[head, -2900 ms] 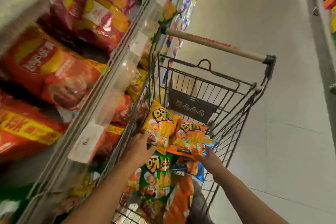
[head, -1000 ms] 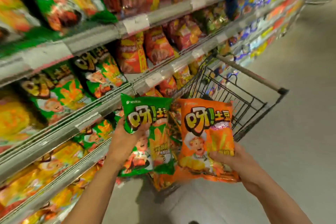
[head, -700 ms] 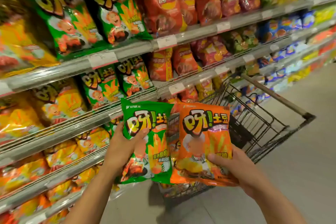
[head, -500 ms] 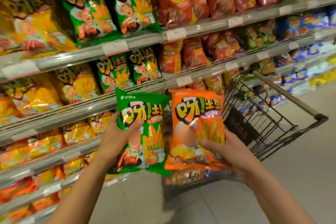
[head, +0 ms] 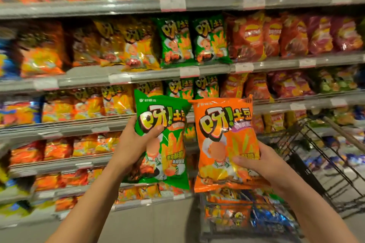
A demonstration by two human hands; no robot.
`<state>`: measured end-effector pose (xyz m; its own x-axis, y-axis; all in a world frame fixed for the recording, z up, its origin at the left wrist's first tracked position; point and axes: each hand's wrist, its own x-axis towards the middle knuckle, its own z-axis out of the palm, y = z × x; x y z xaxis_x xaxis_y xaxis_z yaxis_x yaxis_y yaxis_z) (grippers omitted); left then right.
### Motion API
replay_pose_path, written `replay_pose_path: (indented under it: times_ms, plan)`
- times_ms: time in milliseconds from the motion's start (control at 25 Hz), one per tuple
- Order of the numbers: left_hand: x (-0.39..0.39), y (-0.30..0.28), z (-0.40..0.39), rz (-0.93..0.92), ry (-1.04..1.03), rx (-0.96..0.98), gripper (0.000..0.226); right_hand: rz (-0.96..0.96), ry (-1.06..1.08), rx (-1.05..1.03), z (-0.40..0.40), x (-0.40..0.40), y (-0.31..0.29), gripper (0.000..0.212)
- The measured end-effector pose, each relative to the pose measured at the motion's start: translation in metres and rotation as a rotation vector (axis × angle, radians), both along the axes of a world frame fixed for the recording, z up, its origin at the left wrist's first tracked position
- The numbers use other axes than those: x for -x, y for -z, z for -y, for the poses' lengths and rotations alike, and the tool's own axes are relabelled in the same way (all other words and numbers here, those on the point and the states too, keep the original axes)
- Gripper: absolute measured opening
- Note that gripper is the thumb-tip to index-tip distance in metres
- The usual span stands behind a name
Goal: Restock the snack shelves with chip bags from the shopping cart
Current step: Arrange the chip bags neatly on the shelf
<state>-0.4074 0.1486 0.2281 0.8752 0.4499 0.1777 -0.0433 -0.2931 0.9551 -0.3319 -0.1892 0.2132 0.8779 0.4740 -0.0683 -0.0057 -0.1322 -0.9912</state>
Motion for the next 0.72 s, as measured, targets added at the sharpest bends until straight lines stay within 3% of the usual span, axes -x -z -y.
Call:
replay_pose_path:
  times_ms: [200, 520, 720]
  plan:
    - [0.033, -0.029, -0.067, 0.04, -0.052, -0.043, 0.098, 0.047, -0.044, -0.042, -0.066, 0.013, -0.032, 0.063]
    - [0.064, -0.056, -0.176, 0.199, -0.079, 0.107, 0.062, 0.004, -0.162, -0.145, -0.196, 0.026, -0.063, 0.066]
    - [0.074, -0.061, -0.233, 0.235, -0.127, 0.084, 0.06, -0.077, -0.159, -0.245, -0.265, 0.03, -0.068, 0.058]
